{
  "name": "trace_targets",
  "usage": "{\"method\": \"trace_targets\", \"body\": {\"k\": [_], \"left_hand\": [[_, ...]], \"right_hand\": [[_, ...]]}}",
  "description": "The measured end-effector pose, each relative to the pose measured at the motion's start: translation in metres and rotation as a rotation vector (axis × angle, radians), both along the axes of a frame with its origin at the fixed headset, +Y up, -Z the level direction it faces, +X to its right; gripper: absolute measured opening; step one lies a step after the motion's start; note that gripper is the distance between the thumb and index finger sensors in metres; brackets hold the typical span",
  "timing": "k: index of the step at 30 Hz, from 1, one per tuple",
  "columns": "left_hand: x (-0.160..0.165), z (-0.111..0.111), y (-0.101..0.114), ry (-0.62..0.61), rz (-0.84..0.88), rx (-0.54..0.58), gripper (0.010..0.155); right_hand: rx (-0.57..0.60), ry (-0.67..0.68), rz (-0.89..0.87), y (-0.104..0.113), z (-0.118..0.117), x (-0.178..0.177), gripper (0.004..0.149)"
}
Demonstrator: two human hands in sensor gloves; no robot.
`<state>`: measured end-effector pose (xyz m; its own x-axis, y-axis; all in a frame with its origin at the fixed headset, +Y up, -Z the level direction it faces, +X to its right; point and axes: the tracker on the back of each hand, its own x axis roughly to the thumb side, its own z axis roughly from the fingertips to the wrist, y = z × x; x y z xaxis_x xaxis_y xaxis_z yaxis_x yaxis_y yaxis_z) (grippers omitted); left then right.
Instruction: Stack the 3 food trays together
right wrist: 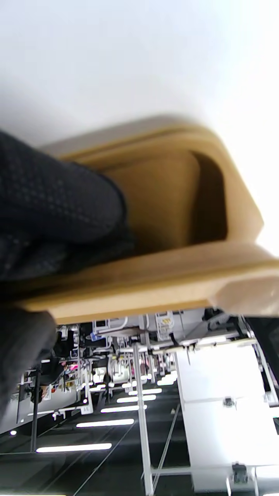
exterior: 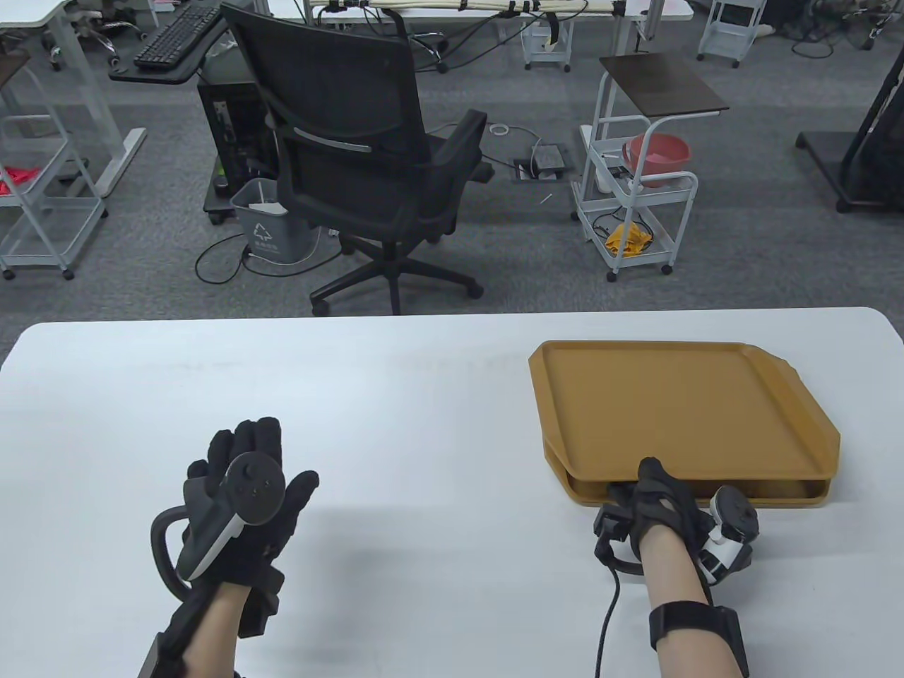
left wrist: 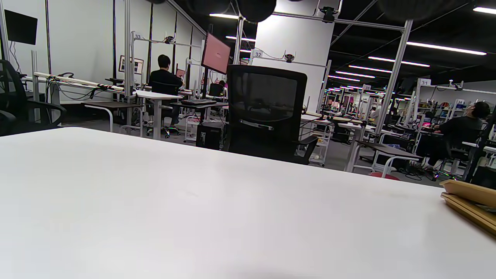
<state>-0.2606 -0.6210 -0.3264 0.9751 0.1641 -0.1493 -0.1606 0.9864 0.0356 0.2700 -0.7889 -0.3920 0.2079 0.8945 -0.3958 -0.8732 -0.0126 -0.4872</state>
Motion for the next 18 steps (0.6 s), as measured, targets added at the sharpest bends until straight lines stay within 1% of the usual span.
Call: {"method": "trace_targets", "body": {"k": [4,6,8,11,12,14,18], "left_hand": [[0.000,0.000,0.000,-0.001,-0.009,0.006,0.085],[0.000,0.001,0.001,-0.002,-0.012,0.012,0.085],[0.000,0.001,0.002,-0.004,-0.008,0.015,0.085],[-0.001,0.001,0.002,-0.007,0.000,0.016,0.085],[-0.001,0.001,0.002,-0.008,0.002,0.016,0.085],[-0.001,0.001,0.002,-0.010,0.003,0.016,0.085],[0.000,0.001,0.002,-0.011,0.002,0.014,0.085]], "right_hand": [[-0.094,0.016,0.150,0.001,0.002,0.002,0.064],[-0.155,0.045,0.226,0.003,0.003,0.006,0.061],[-0.211,0.056,0.262,0.005,0.004,0.009,0.059],[-0.263,0.060,0.305,0.007,0.007,0.013,0.057],[-0.295,0.081,0.333,0.006,0.007,0.015,0.056],[-0.324,0.108,0.372,0.005,0.009,0.018,0.056],[-0.352,0.090,0.422,0.002,0.012,0.019,0.054]]}}
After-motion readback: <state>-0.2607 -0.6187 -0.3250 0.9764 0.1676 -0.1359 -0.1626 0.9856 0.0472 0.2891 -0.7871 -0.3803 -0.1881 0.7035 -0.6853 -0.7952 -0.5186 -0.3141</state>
